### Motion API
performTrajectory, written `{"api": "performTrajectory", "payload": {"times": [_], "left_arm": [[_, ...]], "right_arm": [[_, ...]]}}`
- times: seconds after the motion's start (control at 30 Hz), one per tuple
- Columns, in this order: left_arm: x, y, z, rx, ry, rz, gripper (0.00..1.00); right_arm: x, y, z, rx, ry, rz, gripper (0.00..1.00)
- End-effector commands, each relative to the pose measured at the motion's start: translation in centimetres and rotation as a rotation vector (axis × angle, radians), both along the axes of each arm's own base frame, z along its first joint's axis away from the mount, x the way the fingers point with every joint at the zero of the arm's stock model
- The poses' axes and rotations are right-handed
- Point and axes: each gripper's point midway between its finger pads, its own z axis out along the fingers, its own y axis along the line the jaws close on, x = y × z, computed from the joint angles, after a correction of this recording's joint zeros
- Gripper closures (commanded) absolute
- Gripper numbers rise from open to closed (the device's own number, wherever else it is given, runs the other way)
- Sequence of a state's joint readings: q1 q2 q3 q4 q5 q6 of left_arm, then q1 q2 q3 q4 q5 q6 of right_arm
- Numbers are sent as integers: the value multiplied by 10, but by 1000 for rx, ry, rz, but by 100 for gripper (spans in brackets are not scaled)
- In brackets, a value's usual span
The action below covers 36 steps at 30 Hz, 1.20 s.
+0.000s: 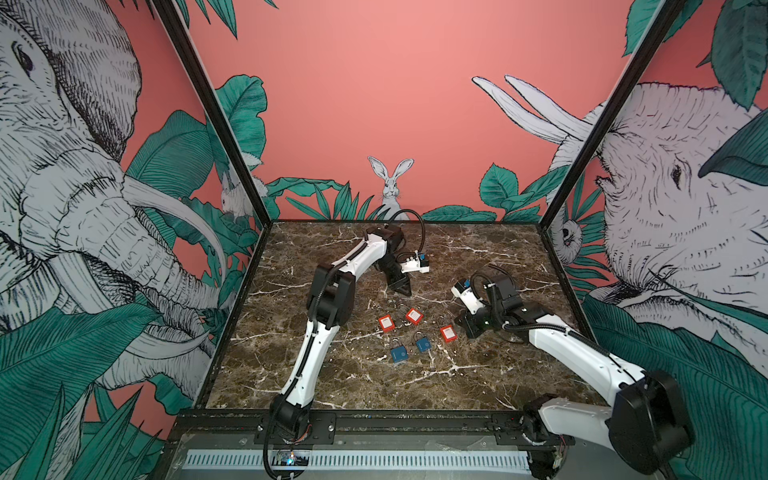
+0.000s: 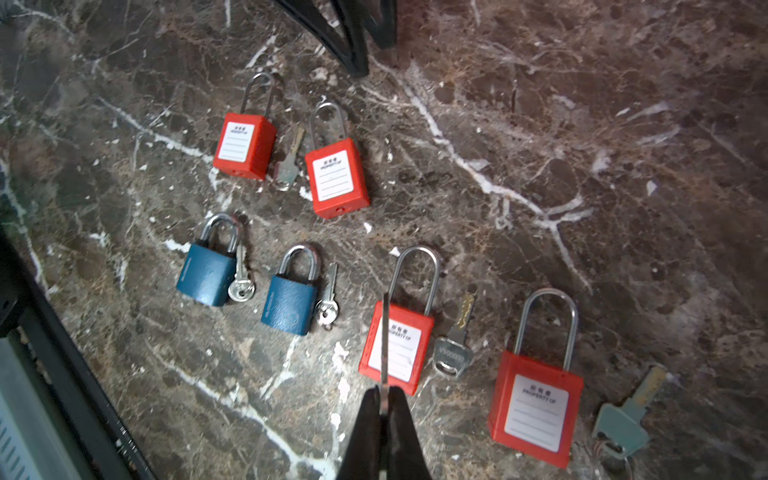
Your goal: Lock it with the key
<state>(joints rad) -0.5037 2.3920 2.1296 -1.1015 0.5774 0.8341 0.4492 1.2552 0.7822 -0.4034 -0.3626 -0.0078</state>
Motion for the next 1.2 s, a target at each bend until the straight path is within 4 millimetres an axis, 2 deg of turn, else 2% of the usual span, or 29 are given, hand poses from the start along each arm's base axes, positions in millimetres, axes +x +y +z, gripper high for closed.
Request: {"api": "performTrajectory", "payload": {"times": [0.0,0.1,0.17,0.27,0.4,0.53,0.73,1.0,1.17], "left_arm": [[38,2,103,-199,-258,158,63],[39,20,134,-307,-287,270,63],[29,37,148,-340,-295,321,64],[2,57,149,-334,-315,362,64],[-28,83,149,-313,-343,425,64],[-61,93,160,-380,-323,451,65],[-88,108,161,-379,-347,482,65],[-97,114,158,-360,-344,492,65],[-99,113,156,-363,-334,487,65]], "right_arm": [[28,14,11,-17,-62,-44,100],[50,19,-3,-97,-36,-90,100],[66,23,-13,-147,-5,-114,100],[79,35,-34,-201,55,-110,100],[87,56,-54,-242,63,-75,100],[97,61,-70,-275,58,-123,100],[87,75,-84,-291,92,-96,100],[62,85,-92,-320,129,-83,100],[52,84,-94,-327,136,-130,100]]}}
